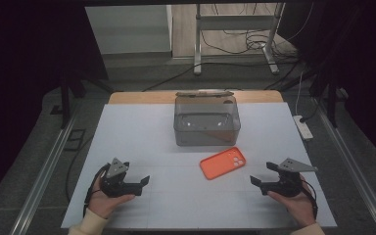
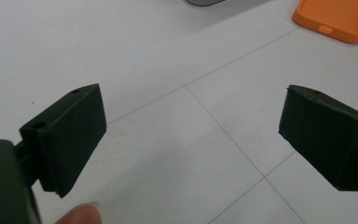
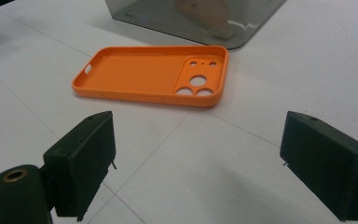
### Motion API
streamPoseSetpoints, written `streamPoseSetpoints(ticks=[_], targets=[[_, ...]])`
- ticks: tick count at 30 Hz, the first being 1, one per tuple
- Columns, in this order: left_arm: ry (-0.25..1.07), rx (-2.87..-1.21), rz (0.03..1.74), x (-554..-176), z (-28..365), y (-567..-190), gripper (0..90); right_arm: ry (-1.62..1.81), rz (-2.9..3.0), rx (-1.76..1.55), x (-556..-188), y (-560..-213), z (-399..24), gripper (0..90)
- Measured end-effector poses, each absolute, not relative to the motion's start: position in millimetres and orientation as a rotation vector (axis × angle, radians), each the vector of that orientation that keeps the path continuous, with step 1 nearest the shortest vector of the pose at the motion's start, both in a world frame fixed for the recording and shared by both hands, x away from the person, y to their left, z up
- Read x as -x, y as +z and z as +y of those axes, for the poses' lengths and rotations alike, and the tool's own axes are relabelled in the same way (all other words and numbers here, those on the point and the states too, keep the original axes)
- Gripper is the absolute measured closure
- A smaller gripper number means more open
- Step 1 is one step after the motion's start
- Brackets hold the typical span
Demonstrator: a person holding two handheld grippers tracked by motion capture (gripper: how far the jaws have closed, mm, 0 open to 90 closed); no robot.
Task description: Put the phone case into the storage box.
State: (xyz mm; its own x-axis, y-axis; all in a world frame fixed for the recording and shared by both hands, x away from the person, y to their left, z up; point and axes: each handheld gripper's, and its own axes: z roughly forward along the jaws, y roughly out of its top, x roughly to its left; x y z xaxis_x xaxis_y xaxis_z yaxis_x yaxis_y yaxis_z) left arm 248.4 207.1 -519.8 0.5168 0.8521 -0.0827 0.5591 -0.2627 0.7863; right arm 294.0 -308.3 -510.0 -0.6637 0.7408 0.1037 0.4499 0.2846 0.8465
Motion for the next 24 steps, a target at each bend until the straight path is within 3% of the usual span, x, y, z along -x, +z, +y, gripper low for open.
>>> streamPoseSetpoints(ticks=[24], targets=[[0.451,-1.956,1.101,-246,198,-512,7.6,1.337,2.262,-1.052,-291,-510,-306,10.8]])
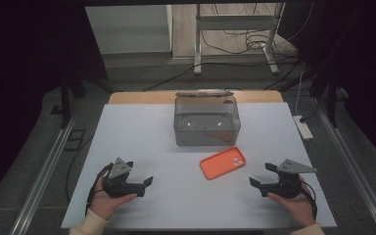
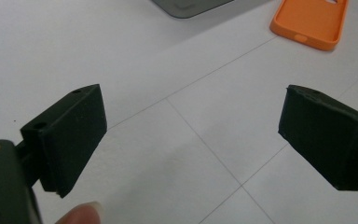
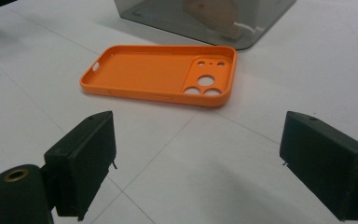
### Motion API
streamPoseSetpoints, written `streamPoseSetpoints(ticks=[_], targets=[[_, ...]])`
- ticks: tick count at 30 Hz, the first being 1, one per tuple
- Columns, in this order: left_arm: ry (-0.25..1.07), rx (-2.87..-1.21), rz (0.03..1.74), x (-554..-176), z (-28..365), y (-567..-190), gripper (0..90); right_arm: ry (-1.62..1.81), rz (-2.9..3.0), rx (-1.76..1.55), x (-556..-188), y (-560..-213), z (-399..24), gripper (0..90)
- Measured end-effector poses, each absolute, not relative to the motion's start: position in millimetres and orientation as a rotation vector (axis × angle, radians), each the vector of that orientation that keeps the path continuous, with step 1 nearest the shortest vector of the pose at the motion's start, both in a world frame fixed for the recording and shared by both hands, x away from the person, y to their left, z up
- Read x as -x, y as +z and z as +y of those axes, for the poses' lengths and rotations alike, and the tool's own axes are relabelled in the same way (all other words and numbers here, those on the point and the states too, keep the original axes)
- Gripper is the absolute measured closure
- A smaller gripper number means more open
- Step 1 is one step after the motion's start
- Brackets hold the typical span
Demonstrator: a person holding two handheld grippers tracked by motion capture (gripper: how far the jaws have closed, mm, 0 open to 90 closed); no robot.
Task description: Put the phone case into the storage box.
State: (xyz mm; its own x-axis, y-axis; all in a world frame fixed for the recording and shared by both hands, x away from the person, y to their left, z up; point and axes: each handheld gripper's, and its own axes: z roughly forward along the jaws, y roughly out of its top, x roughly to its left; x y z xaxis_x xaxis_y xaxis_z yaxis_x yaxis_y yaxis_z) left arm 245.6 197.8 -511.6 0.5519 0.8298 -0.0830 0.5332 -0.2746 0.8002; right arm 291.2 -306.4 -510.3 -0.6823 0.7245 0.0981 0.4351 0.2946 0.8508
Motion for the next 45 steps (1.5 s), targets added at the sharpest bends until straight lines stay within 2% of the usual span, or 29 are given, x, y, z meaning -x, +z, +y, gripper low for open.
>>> streamPoseSetpoints(ticks=[20,45], targets=[[0.438,-1.943,1.086,-243,199,-498,8.3,1.357,2.278,-1.033,-299,-510,-297,11.1],[0.426,-1.942,1.018,-258,176,-485,8.5,1.325,2.287,-1.037,-299,-512,-297,11.9]])
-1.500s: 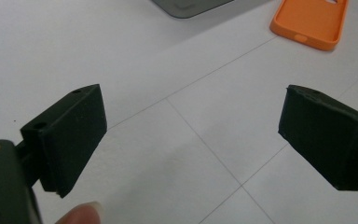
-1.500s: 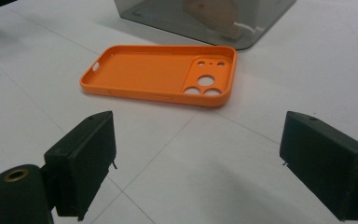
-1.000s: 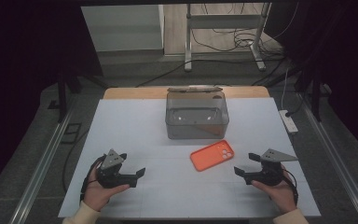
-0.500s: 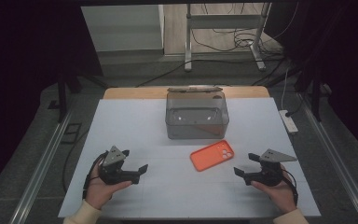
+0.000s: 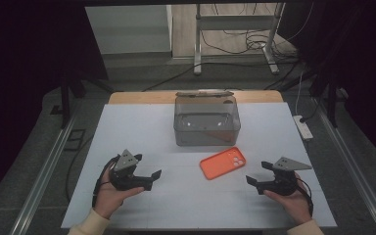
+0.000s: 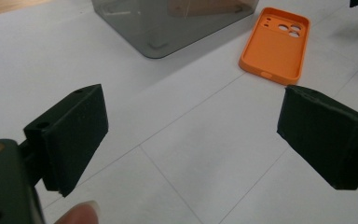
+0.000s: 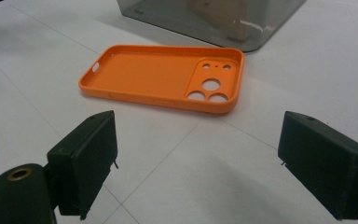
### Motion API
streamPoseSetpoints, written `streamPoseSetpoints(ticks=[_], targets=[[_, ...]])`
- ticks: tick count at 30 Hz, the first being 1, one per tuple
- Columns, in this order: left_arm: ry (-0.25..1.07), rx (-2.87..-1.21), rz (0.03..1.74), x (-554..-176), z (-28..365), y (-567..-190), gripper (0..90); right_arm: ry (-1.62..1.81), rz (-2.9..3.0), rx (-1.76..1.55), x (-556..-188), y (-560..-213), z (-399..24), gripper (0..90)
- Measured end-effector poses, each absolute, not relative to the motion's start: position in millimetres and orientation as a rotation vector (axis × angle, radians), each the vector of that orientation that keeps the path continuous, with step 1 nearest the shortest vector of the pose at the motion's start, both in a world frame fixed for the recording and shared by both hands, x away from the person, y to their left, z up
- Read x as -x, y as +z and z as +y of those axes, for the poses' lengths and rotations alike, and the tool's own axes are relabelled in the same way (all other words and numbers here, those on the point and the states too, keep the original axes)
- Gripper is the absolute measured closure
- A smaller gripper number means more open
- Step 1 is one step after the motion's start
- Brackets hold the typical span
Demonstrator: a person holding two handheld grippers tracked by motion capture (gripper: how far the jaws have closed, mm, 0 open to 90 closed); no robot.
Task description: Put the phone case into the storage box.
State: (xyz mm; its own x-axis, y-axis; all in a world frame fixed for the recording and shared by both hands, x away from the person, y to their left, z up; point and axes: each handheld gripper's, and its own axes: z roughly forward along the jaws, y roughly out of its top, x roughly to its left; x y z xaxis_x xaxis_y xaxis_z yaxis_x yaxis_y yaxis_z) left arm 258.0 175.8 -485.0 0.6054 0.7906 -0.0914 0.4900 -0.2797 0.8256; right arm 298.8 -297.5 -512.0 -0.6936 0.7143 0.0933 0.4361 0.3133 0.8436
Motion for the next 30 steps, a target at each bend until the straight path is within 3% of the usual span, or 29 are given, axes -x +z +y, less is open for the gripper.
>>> streamPoseSetpoints(ticks=[30], targets=[[0.36,-1.997,0.89,-287,127,-466,8.2,1.319,2.282,-1.052,-299,-514,-299,12.3]])
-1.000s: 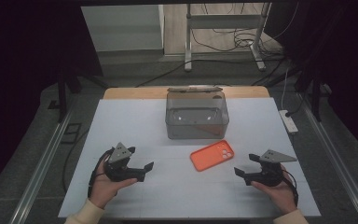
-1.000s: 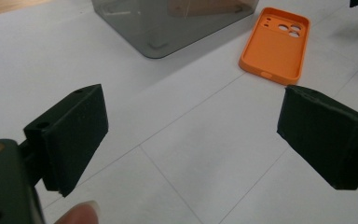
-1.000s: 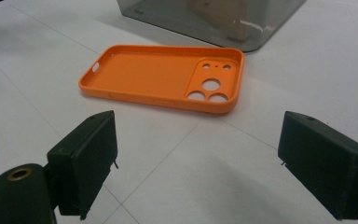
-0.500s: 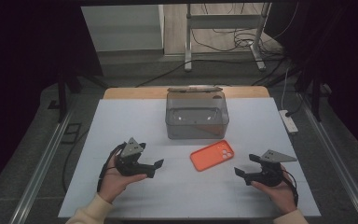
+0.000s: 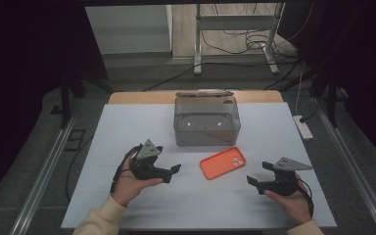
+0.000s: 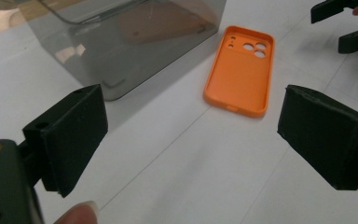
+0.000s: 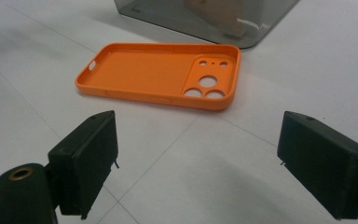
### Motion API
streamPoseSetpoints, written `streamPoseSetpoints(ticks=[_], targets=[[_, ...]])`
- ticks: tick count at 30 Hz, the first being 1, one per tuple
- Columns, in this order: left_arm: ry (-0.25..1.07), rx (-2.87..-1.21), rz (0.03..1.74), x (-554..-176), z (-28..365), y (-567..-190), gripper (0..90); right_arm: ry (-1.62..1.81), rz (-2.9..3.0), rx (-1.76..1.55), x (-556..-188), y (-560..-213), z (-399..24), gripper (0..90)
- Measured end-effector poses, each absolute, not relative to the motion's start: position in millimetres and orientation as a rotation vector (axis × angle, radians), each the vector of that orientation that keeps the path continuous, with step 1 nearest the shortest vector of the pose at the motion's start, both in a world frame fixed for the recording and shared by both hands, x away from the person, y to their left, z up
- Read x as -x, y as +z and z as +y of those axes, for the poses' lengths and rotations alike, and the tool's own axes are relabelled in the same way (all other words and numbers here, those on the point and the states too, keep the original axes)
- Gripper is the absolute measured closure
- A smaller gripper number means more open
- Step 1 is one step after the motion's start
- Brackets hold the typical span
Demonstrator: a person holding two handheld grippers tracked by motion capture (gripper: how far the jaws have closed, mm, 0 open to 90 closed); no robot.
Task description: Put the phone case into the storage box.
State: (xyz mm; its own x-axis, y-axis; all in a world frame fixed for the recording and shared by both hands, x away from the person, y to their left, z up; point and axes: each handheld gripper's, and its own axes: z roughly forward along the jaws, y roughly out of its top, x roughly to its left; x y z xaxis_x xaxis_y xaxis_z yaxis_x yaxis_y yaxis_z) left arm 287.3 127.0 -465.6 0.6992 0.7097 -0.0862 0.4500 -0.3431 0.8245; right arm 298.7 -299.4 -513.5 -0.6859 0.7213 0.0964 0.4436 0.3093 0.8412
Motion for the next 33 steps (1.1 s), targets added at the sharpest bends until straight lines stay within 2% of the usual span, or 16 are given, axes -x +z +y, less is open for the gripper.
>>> streamPoseSetpoints(ticks=[22,33], targets=[[0.323,-2.085,0.808,-309,96,-453,9.8,1.319,2.288,-1.052,-298,-514,-300,12.3],[0.297,-2.071,0.773,-319,82,-456,7.7,1.317,2.295,-1.05,-298,-514,-300,12.3]])
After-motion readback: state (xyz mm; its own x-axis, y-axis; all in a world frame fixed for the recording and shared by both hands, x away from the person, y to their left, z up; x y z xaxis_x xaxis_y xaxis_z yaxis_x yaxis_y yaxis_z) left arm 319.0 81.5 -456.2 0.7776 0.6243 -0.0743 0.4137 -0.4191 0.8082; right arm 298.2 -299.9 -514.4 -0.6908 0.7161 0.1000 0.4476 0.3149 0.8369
